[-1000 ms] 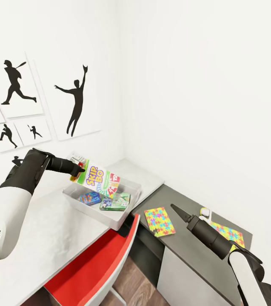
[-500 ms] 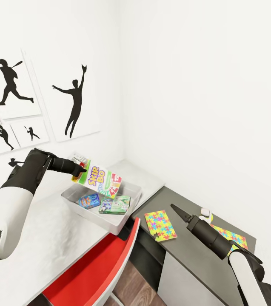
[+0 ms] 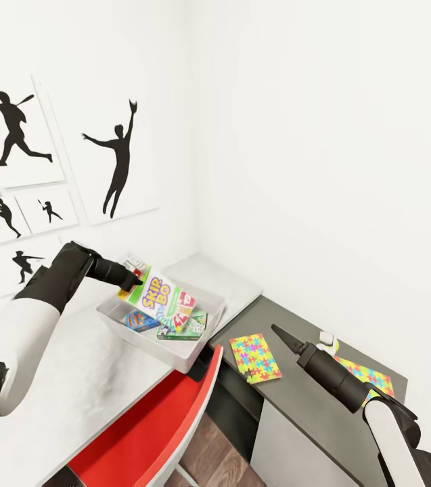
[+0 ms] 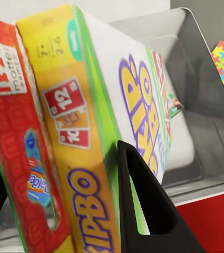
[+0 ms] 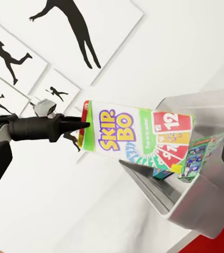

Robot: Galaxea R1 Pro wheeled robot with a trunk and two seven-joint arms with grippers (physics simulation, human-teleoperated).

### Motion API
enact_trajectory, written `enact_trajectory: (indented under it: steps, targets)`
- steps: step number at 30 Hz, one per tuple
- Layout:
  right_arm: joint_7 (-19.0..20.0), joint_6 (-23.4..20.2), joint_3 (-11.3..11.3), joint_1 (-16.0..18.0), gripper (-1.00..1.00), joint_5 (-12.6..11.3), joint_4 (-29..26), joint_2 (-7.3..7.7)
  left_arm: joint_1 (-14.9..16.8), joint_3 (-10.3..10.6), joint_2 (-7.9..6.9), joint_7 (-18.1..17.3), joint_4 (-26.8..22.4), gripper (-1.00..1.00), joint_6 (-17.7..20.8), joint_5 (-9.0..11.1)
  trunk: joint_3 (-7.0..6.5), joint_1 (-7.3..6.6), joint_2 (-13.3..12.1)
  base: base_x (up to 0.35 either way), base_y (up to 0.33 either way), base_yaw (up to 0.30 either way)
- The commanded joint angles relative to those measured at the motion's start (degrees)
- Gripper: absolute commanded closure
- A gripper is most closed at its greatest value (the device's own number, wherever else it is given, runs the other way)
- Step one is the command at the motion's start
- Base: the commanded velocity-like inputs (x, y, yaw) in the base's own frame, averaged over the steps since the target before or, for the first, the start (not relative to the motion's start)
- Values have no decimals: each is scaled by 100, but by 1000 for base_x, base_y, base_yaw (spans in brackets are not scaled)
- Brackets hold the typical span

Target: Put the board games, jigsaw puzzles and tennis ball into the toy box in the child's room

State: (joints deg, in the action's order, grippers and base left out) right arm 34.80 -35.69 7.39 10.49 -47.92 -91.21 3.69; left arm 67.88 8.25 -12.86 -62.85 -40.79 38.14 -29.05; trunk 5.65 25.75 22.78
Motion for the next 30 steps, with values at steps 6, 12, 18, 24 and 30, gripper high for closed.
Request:
enact_trajectory:
  steps: [6, 12, 18, 24, 30]
  targets:
    - [1, -41, 0, 5, -100, -34, -2, 0, 6, 19, 71, -27, 83, 100, 38, -26, 56, 3, 14, 0, 0, 0]
    - [1, -35, 1, 5, -100, -34, -2, 0, 6, 23, 155, -25, 224, 100, 32, -31, 107, 3, 14, 0, 0, 0]
    - [1, -34, 3, 5, -100, -34, -2, 0, 6, 66, 231, 0, 276, 100, 36, -31, 159, 3, 14, 0, 0, 0]
    - [1, -34, 2, 5, -100, -35, -2, 0, 6, 132, 239, 14, 281, 100, 34, -31, 210, 3, 14, 0, 0, 0]
    - [6, -27, 0, 5, -100, -36, -2, 0, 6, 140, 240, 24, 282, 100, 28, -24, 262, 3, 14, 0, 0, 0]
